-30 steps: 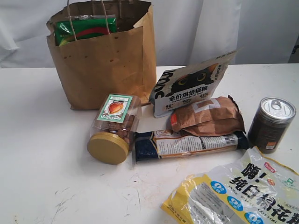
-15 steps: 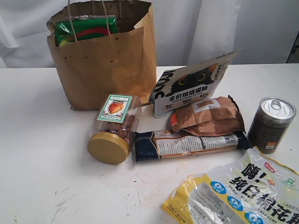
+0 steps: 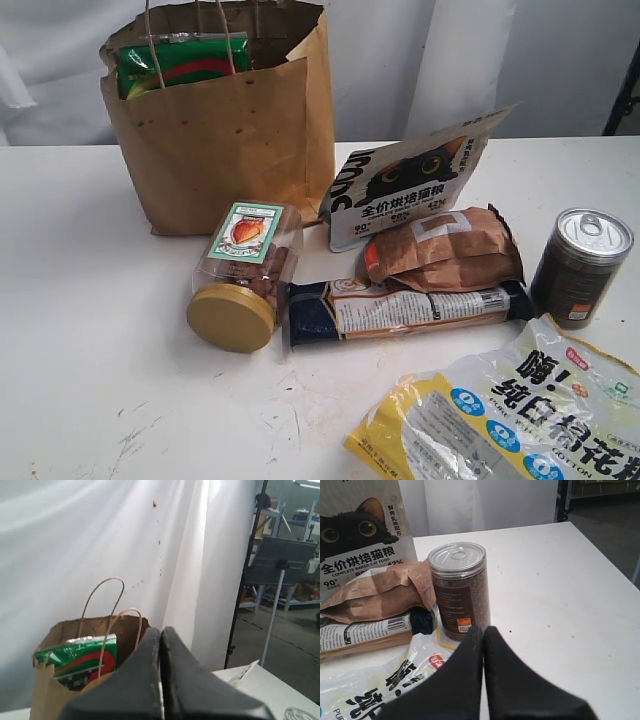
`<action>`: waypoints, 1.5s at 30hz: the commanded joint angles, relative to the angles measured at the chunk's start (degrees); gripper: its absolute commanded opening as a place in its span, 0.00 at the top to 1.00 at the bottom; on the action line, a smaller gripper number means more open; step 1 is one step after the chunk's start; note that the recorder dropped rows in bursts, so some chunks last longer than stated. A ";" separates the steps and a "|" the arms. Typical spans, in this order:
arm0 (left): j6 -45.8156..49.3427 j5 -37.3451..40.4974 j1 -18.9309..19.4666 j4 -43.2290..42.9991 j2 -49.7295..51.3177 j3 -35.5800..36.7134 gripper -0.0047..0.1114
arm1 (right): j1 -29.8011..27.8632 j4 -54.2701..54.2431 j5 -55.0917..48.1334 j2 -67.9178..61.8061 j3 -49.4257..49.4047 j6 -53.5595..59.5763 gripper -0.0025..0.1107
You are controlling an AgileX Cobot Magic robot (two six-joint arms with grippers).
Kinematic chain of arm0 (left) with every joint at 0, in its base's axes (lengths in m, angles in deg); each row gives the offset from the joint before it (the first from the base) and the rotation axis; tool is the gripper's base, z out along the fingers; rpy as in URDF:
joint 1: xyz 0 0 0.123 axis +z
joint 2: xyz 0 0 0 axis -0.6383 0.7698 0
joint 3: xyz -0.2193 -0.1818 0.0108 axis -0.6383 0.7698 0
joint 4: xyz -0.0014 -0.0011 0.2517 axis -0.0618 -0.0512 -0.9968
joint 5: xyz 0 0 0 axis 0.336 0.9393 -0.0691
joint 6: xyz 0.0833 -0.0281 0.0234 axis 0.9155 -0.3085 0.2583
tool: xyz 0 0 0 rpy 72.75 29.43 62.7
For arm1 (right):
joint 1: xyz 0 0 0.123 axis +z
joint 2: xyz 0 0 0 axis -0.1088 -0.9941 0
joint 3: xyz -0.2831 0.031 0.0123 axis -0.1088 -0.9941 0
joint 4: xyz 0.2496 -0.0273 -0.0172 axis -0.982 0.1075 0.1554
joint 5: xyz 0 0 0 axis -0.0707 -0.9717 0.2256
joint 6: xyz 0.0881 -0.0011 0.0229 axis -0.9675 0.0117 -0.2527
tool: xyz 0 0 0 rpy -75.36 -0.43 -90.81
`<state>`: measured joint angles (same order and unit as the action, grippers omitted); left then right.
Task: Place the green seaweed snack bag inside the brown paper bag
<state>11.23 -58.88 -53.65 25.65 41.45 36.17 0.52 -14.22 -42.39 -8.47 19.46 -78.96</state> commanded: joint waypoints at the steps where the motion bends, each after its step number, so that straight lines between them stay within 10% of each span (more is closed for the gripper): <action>1: 0.70 -0.45 -0.28 -2.21 -4.48 0.42 0.96 | 0.11 -0.05 0.65 0.21 -0.21 -0.15 0.98; 12: -6.22 -0.99 -0.28 -8.67 -7.16 2.60 0.96 | 0.11 -0.05 0.65 0.21 -0.21 -0.15 0.98; 17: -58.18 -2.17 -0.28 -54.00 -7.16 9.97 0.96 | 0.11 -0.05 0.65 0.21 -0.21 -0.15 0.98; 20: -73.56 -2.68 -0.28 -71.49 -9.45 14.63 0.96 | 0.11 -0.05 0.65 0.21 -0.21 -0.15 0.98; 45: -74.76 -2.85 13.41 -77.18 -33.18 37.80 0.96 | 0.11 -0.05 0.65 0.21 -0.21 -0.15 0.98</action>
<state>-62.97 -63.91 -40.72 -51.05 8.82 73.35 0.52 -14.22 -42.39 -8.47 19.46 -78.96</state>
